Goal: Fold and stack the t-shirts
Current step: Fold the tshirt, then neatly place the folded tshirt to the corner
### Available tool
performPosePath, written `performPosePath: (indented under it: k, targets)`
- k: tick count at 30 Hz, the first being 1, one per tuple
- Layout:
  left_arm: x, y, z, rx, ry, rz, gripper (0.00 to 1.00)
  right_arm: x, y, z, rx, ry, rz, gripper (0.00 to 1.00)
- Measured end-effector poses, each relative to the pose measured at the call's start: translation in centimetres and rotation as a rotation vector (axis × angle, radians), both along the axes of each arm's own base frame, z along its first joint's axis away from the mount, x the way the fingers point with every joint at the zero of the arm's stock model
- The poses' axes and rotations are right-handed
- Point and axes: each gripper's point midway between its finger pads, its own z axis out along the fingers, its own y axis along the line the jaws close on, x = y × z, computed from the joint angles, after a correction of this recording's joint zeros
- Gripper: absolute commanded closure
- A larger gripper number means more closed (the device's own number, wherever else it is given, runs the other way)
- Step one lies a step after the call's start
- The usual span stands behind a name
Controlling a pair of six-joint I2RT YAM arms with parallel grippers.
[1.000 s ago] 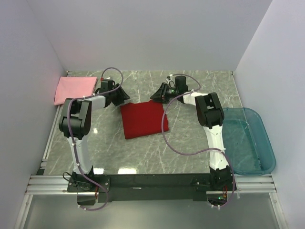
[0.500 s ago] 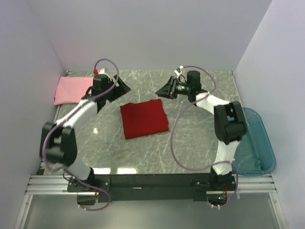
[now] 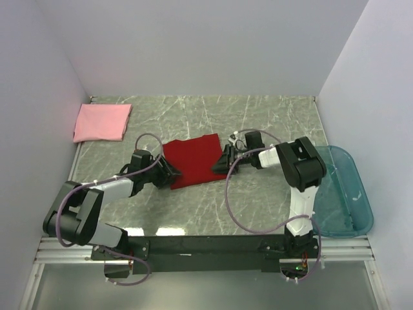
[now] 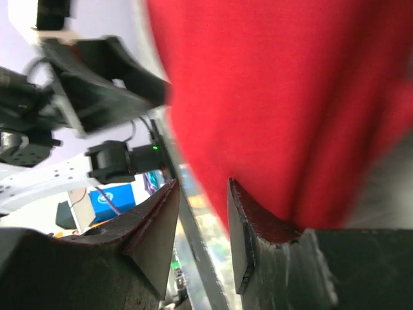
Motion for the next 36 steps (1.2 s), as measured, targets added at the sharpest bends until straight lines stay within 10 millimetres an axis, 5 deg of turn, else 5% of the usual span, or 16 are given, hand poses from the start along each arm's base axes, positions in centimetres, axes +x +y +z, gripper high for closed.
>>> performPosePath:
  k: [3, 10, 14, 19, 23, 27, 32, 36]
  targets:
    - [0.5, 0.5, -0.1, -0.080, 0.008, 0.040, 0.43, -0.7, -0.4, -2.3, 0.004, 0.069, 0.018, 0.57]
    - [0.5, 1.9, 0.1, -0.120, 0.020, 0.088, 0.40, -0.2, -1.6, -2.2, 0.025, 0.058, 0.024, 0.57]
    - [0.3, 3.3, 1.1, -0.058, -0.002, 0.122, 0.35, -0.1, -2.0, -1.4, -0.021, 0.025, 0.021, 0.57]
    - [1.0, 4.8, 5.0, 0.025, -0.088, 0.157, 0.20, -0.2, -1.9, 1.4, -0.100, -0.080, 0.024, 0.56]
    - [1.9, 6.7, 8.1, 0.126, -0.153, 0.205, 0.09, -0.6, 1.3, 4.0, -0.245, -0.257, 0.082, 0.49]
    - [2.4, 9.8, 9.6, 0.253, -0.170, 0.275, 0.02, -3.0, 5.7, 5.0, -0.406, -0.449, 0.170, 0.45]
    - [1.7, 15.2, 8.2, 0.390, -0.080, 0.382, 0.01, -7.0, 10.3, 4.7, -0.589, -0.664, 0.292, 0.43]
    - [0.8, 18.9, 6.1, 0.434, 0.026, 0.456, 0.01, -7.2, 12.9, 4.5, -0.705, -0.809, 0.329, 0.43]
